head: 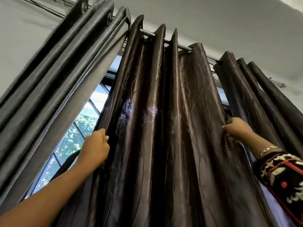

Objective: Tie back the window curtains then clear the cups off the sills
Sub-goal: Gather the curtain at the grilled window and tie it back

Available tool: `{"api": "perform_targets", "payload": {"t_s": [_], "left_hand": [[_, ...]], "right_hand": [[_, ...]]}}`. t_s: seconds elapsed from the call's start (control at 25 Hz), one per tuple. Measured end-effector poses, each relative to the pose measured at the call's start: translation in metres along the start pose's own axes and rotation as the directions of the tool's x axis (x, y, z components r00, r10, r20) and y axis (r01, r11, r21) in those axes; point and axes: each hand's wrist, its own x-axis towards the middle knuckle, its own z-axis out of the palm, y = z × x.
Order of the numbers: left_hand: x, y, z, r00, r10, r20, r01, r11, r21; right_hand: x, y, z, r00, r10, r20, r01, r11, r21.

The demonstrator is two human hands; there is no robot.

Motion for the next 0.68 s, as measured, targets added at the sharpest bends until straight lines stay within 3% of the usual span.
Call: {"api": "perform_targets", "payload": {"t_s": [0.12,0.24,0.32,0.4,0.52,0.68], "left_hand": [[0.003,-0.004,-0.001,1.0,0.009,0.005,-0.009,1.0,-0.005],[0.006,-0.01,-0.008,1.0,0.031,-0.004,-0.031,0.999,-0.009],[0.009,-0.016,-0.014,0.999,0.045,0.004,-0.045,0.999,0.017],[0.011,-0.022,-0.019,0.998,0.058,-0.004,-0.058,0.997,0.049],[0.014,-0.028,-0.024,0.998,0.055,-0.02,-0.054,0.997,0.057],[0.011,-0.027,-0.023,0.998,0.052,-0.027,-0.051,0.998,0.036]], "right_hand": [[-0.008,-0.018,0.019,0.985,-0.131,-0.112,0.119,0.987,-0.108],[-0.009,-0.016,0.022,0.972,0.013,-0.234,-0.034,0.996,-0.087],[0.001,0.001,0.017,0.981,0.135,-0.139,-0.147,0.986,-0.074],[0.003,0.01,0.01,0.988,0.14,-0.061,-0.147,0.981,-0.13],[-0.011,-0.005,0.013,0.997,-0.017,-0.077,0.001,0.98,-0.2],[-0.034,-0.058,0.045,0.965,-0.246,-0.093,0.23,0.961,-0.153]]}}
